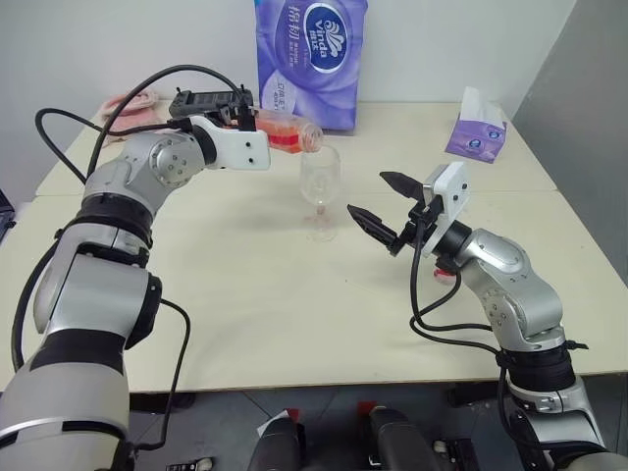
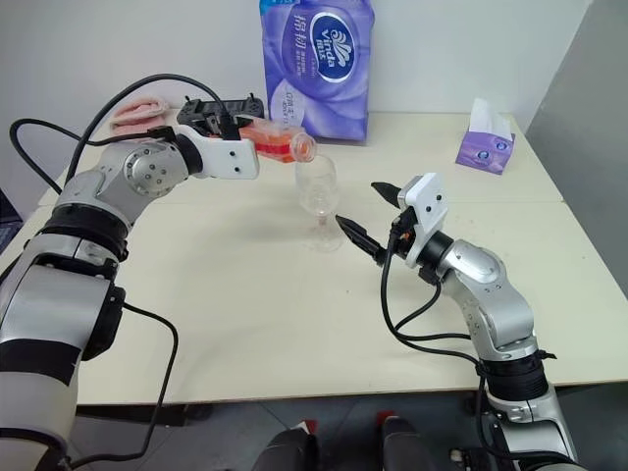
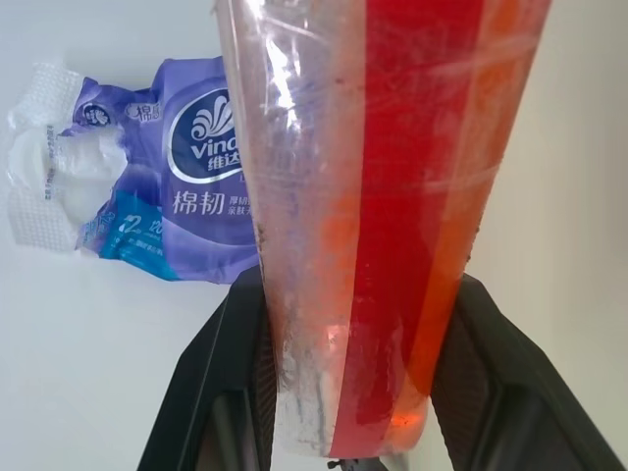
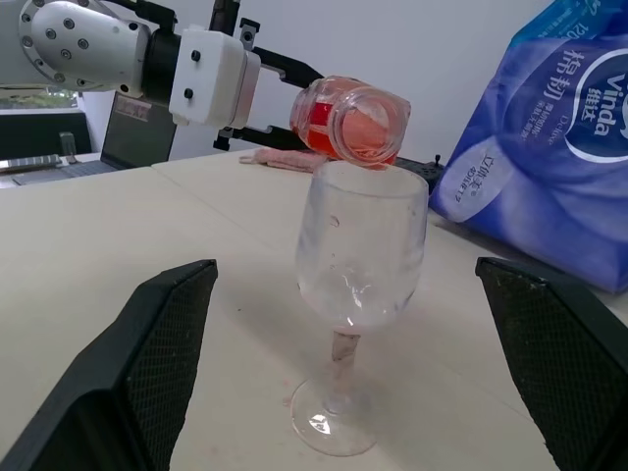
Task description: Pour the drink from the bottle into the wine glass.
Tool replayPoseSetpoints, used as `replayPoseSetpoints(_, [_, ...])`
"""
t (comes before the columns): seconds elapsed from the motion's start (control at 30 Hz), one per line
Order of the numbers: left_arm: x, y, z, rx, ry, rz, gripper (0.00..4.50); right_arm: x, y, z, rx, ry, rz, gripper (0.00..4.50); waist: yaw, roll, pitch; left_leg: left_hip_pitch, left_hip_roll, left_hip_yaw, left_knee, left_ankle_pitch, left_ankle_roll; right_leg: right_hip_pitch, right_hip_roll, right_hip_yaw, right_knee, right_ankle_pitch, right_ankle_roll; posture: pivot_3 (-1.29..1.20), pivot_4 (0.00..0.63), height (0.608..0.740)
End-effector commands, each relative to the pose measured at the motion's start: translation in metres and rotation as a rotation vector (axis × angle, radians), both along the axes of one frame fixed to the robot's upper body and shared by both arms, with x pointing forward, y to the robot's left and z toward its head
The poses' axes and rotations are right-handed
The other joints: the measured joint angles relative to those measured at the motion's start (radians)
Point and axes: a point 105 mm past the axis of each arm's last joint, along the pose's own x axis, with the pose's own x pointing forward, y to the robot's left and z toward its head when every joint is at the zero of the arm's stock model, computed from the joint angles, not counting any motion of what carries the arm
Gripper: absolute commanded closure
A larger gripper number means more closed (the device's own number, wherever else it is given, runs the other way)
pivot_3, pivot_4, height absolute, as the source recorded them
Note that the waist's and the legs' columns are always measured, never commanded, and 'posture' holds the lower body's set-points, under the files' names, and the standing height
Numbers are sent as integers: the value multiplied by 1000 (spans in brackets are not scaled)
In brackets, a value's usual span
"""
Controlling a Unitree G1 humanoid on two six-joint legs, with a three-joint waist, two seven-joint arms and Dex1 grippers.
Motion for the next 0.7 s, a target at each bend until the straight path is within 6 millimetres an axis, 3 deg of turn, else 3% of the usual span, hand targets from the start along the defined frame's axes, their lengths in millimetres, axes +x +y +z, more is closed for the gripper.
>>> replayPoseSetpoints(0.03, [-4, 0, 32, 12, -94, -13, 2805, -5, 0, 11, 13, -53, 6, 0, 0, 0, 0, 0, 0, 0, 0, 0, 0, 0, 0, 0, 0, 0, 0, 0, 150, 740])
replayPoseSetpoints(0.7, [-5, 5, 47, 73, -143, 11, 2805, -5, 2, 11, 23, -54, 7, 0, 0, 0, 0, 0, 0, 0, 0, 0, 0, 0, 0, 0, 1, 0, 0, 0, 150, 740])
